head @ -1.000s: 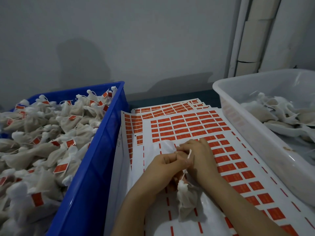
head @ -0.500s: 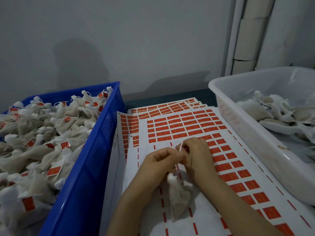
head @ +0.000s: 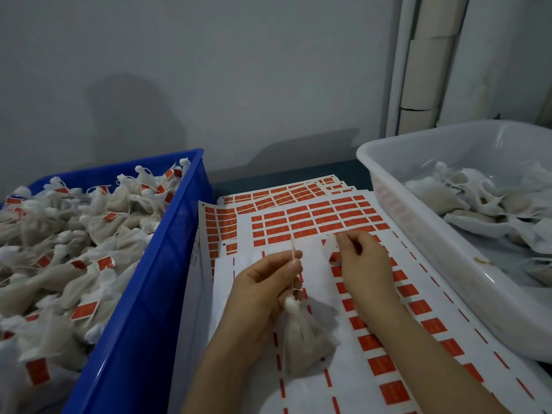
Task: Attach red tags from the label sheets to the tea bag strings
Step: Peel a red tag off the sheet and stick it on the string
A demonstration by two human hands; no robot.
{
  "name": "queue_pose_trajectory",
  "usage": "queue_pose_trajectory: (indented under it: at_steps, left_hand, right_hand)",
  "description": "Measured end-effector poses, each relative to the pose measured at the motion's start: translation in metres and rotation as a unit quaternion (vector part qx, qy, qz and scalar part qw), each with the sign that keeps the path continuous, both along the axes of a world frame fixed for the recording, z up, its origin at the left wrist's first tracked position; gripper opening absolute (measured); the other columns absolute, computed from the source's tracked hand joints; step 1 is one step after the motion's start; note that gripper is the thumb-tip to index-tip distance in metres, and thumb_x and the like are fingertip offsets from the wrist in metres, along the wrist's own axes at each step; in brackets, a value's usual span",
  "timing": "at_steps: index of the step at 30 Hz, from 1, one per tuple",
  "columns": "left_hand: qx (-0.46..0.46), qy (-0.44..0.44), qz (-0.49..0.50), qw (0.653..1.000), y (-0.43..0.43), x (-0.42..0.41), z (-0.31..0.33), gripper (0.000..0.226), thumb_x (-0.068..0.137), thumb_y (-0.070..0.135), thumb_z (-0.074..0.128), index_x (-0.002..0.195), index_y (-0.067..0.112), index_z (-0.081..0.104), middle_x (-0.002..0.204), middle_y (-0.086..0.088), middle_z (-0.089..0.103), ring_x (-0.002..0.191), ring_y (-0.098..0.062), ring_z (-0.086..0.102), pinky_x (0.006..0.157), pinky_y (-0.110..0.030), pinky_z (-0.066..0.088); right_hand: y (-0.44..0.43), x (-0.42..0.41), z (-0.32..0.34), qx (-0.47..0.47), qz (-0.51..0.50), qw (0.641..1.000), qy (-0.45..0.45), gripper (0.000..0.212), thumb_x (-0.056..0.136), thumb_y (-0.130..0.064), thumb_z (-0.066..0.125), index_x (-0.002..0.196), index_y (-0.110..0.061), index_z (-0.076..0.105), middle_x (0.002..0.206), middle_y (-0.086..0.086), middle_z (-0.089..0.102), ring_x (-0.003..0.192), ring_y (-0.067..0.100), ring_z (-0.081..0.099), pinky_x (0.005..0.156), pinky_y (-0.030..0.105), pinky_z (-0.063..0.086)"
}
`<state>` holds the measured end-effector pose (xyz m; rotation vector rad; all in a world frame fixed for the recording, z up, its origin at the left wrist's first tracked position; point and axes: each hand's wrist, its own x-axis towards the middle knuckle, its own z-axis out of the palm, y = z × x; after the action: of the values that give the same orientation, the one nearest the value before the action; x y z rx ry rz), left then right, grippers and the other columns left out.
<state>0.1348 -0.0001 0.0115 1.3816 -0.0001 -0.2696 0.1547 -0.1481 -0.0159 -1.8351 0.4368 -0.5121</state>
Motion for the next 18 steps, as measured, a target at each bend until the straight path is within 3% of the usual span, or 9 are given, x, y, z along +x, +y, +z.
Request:
queue_pose_trajectory:
  at_steps: [5, 7, 12, 18]
  left_hand:
    - [-0.023, 0.005, 0.011, 1.000, 0.001, 0.001, 0.001, 0.020, 0.063, 0.030, 0.070, 0.081, 0.028, 0.077, 0.089, -0.004, 0.073, 0.069, -0.017, 0.068, 0.060, -0.026, 0.053]
    - [-0.027, 0.005, 0.024, 0.999, 0.000, 0.002, 0.000, 0.017, 0.063, 0.033, 0.070, 0.078, 0.027, 0.077, 0.085, -0.004, 0.073, 0.066, -0.017, 0.068, 0.059, -0.027, 0.053]
    - [-0.060, 0.015, 0.055, 0.997, 0.000, 0.004, -0.001, 0.030, 0.063, 0.032, 0.071, 0.089, 0.019, 0.071, 0.089, -0.004, 0.074, 0.076, -0.021, 0.072, 0.057, -0.027, 0.055]
    - [-0.071, 0.018, 0.085, 0.994, 0.000, 0.005, -0.003, 0.025, 0.067, 0.031, 0.070, 0.090, 0.021, 0.073, 0.093, -0.001, 0.074, 0.081, -0.018, 0.072, 0.059, -0.028, 0.055]
  right_hand:
    - [-0.002, -0.006, 0.013, 0.085, 0.011, 0.995, -0.052, 0.017, 0.089, -0.043, 0.045, 0.082, -0.030, 0.054, 0.070, -0.016, 0.061, 0.062, 0.007, 0.062, 0.049, 0.007, 0.040]
    - [0.001, -0.009, 0.018, 0.130, 0.054, 0.987, -0.077, 0.018, 0.089, -0.040, 0.047, 0.083, -0.027, 0.059, 0.065, -0.013, 0.066, 0.060, 0.004, 0.065, 0.047, 0.007, 0.044]
    - [0.009, -0.014, 0.023, 0.212, 0.174, 0.956, -0.105, 0.017, 0.074, -0.033, 0.062, 0.090, -0.027, 0.064, 0.080, -0.013, 0.071, 0.075, 0.008, 0.070, 0.060, 0.014, 0.052]
    - [0.009, -0.015, 0.021, 0.218, 0.179, 0.951, -0.126, 0.011, 0.085, -0.016, 0.061, 0.092, -0.025, 0.062, 0.087, -0.017, 0.070, 0.085, 0.007, 0.068, 0.068, 0.017, 0.053]
